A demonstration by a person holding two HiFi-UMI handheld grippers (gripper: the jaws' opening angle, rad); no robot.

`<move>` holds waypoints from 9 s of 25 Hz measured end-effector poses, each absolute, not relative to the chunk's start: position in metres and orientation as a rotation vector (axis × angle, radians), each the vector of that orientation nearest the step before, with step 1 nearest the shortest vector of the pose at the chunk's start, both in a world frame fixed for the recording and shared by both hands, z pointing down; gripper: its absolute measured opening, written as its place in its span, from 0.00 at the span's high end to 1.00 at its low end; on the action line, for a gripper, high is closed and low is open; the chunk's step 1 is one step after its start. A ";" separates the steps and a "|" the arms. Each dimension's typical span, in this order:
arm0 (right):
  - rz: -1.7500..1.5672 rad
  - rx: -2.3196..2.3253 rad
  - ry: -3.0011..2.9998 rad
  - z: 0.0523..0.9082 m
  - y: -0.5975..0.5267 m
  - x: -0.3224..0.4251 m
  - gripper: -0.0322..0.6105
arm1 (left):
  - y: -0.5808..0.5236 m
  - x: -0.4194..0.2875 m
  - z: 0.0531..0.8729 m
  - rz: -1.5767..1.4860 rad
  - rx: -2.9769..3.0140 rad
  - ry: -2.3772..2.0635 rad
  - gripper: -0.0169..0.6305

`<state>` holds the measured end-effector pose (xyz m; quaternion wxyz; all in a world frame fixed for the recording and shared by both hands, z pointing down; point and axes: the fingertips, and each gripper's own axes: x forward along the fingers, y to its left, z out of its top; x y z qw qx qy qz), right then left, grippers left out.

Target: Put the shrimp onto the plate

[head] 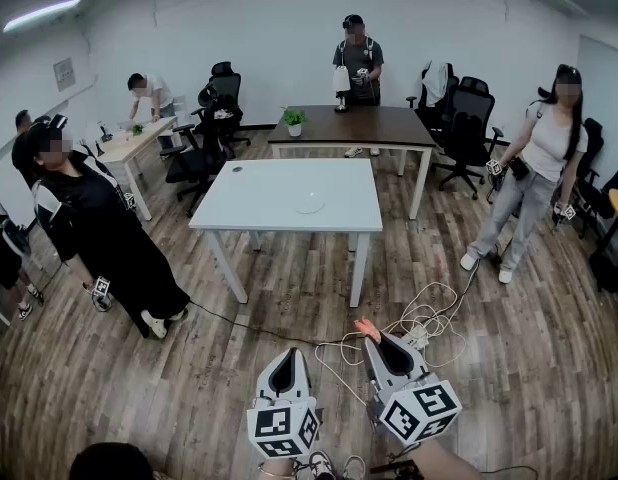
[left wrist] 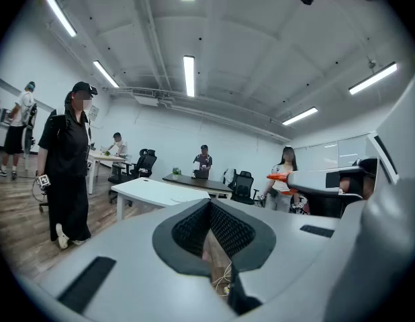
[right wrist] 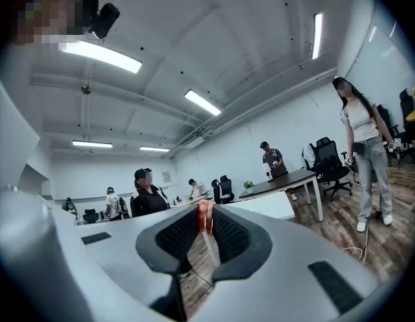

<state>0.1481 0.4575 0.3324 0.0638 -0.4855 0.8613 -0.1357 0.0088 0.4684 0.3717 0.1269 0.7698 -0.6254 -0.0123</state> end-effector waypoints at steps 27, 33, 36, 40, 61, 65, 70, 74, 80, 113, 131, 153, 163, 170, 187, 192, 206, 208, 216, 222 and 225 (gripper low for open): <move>-0.445 -1.622 2.529 0.351 0.417 0.100 0.83 | 0.424 -0.096 0.393 -0.027 2.196 -1.845 0.96; -0.463 -1.617 2.549 0.361 0.385 0.087 0.83 | 0.397 -0.102 0.404 -0.002 2.182 -1.836 0.97; -0.459 -1.597 2.553 0.360 0.358 0.080 0.83 | 0.374 -0.105 0.402 0.003 2.192 -1.848 0.96; -0.451 -1.582 2.554 0.358 0.318 0.073 0.83 | 0.333 -0.111 0.398 -0.003 2.194 -1.864 0.96; -0.456 -1.618 2.595 0.370 0.100 0.099 0.83 | 0.113 -0.091 0.408 -0.001 2.177 -1.861 0.96; -0.495 -1.626 2.562 0.377 0.073 0.110 0.83 | 0.091 -0.090 0.410 0.030 2.173 -1.879 0.96; -0.533 -1.629 2.556 0.388 0.049 0.111 0.83 | 0.064 -0.090 0.418 0.068 2.165 -1.870 0.96; -0.536 -1.649 2.537 0.394 0.028 0.112 0.83 | 0.036 -0.083 0.419 0.072 2.209 -1.848 0.96; -0.511 -1.692 2.497 0.392 -0.022 0.108 0.83 | -0.028 -0.085 0.416 0.061 2.262 -1.803 0.96; -0.706 -1.773 2.499 0.451 -0.266 0.051 0.83 | -0.277 -0.119 0.474 0.206 2.233 -1.654 0.96; -0.923 -1.625 2.725 0.536 -0.289 0.028 0.83 | -0.283 -0.112 0.554 0.300 2.025 -1.690 0.96; -1.195 -1.465 2.952 0.632 -0.294 -0.013 0.83 | -0.278 -0.124 0.621 0.357 1.896 -1.695 0.97; -1.297 -1.370 3.067 0.655 -0.291 -0.029 0.83 | -0.276 -0.132 0.632 0.351 1.862 -1.705 0.96; -1.310 -1.383 3.113 0.660 -0.293 -0.029 0.83 | -0.274 -0.135 0.634 0.347 1.846 -1.708 0.96; -1.339 -1.470 3.068 0.661 -0.303 -0.015 0.73 | -0.276 -0.133 0.633 0.337 1.859 -1.703 0.96; -1.330 -1.510 3.047 0.659 -0.305 -0.005 0.72 | -0.275 -0.132 0.631 0.335 1.863 -1.706 0.96; -1.180 -1.721 2.863 0.612 -0.320 0.040 0.72 | -0.278 -0.132 0.596 0.304 1.906 -1.725 0.96; -1.139 -1.755 2.810 0.598 -0.321 0.048 0.76 | -0.278 -0.132 0.586 0.298 1.923 -1.728 0.96; -1.009 -1.860 2.688 0.551 -0.309 0.070 0.85 | -0.270 -0.135 0.546 0.270 1.998 -1.729 0.96; -0.921 -1.916 2.601 0.514 -0.293 0.076 0.87 | -0.262 -0.136 0.513 0.227 2.088 -1.712 0.96; -0.859 -1.927 2.570 0.496 -0.282 0.074 0.89 | -0.258 -0.140 0.497 0.200 2.127 -1.715 0.96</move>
